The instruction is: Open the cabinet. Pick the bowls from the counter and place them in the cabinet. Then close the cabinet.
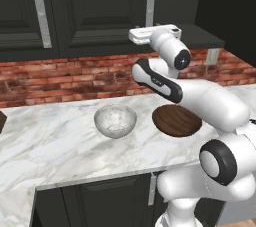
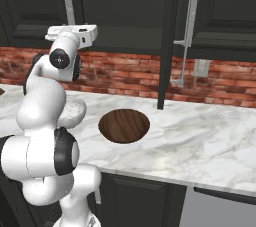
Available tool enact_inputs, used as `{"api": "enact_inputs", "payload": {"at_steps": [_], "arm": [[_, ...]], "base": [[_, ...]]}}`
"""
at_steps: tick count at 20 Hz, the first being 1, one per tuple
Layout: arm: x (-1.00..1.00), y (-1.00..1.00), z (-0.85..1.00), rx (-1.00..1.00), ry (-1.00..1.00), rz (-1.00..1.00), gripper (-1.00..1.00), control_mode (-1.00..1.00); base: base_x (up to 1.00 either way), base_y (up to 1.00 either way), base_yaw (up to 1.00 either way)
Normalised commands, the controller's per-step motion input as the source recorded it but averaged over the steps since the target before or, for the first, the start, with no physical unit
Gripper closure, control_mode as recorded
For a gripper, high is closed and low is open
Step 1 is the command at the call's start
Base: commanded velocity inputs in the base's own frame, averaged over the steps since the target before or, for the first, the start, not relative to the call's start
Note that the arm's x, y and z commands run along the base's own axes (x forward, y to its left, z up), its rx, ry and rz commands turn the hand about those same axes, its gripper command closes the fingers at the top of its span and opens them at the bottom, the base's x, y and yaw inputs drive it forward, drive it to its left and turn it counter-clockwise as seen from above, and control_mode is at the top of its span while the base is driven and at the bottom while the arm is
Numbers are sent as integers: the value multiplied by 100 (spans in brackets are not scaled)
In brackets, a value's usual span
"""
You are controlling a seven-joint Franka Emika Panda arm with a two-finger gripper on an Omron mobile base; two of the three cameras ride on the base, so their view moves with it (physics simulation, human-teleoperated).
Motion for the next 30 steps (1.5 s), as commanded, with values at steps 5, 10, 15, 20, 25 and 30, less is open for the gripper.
{"api": "enact_inputs", "payload": {"at_steps": [5, 10, 15, 20, 25, 30], "arm": [[31, 8, -2, 0, -2, 0, 100, -100], [25, 0, 0, 0, -6, 0, 100, -100], [31, 2, -3, 0, -7, -1, 100, -100], [31, 49, -13, 0, -6, -18, 100, -100], [44, 100, -14, -6, 0, -50, 100, -100], [59, 99, -21, -2, 0, -53, 100, -100]], "base": [[0, 0, 0], [0, 0, 0], [0, 0, 0], [0, 0, 0], [0, 0, 0], [0, 0, 0]]}}
